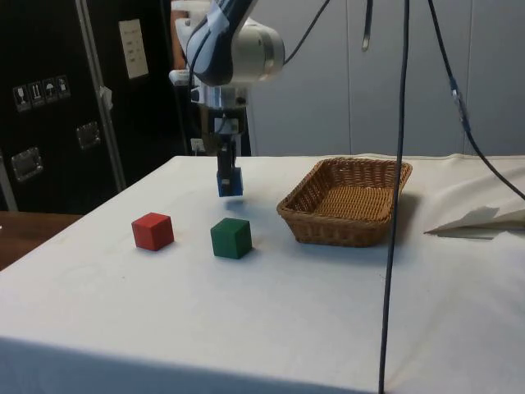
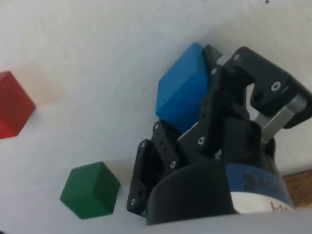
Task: Pick up the blue cube and place it into the basket.
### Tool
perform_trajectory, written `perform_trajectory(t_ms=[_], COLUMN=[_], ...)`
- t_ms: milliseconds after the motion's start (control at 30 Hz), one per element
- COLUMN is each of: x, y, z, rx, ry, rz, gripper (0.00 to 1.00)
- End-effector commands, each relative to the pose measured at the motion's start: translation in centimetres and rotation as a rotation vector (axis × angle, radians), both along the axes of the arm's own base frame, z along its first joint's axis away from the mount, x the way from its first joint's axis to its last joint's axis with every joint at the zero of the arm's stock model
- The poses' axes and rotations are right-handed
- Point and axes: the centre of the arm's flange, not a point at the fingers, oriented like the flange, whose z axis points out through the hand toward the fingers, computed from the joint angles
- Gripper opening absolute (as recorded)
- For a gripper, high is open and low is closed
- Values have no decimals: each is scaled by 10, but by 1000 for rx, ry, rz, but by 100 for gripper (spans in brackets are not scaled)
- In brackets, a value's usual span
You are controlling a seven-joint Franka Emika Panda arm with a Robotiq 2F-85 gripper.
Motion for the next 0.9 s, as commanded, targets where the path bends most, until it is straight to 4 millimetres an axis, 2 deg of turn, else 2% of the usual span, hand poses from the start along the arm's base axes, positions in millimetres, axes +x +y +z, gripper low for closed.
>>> perform_trajectory(t_ms=[0,100,133,267,400,433,667,700,867], x=[-1,-1,0,-2,-2,-1,-7,-4,-10], y=[-1,-2,-1,-4,-6,-6,-11,-11,-15], z=[9,19,17,37,50,48,77,72,92], rx=[-2,1,9,4,9,18,23,31,33], ry=[3,0,-2,-5,-6,-11,-2,-8,2], rz=[0,0,2,1,2,3,3,4,-1], gripper=[0,0,0,0,0,0,0,0,0])
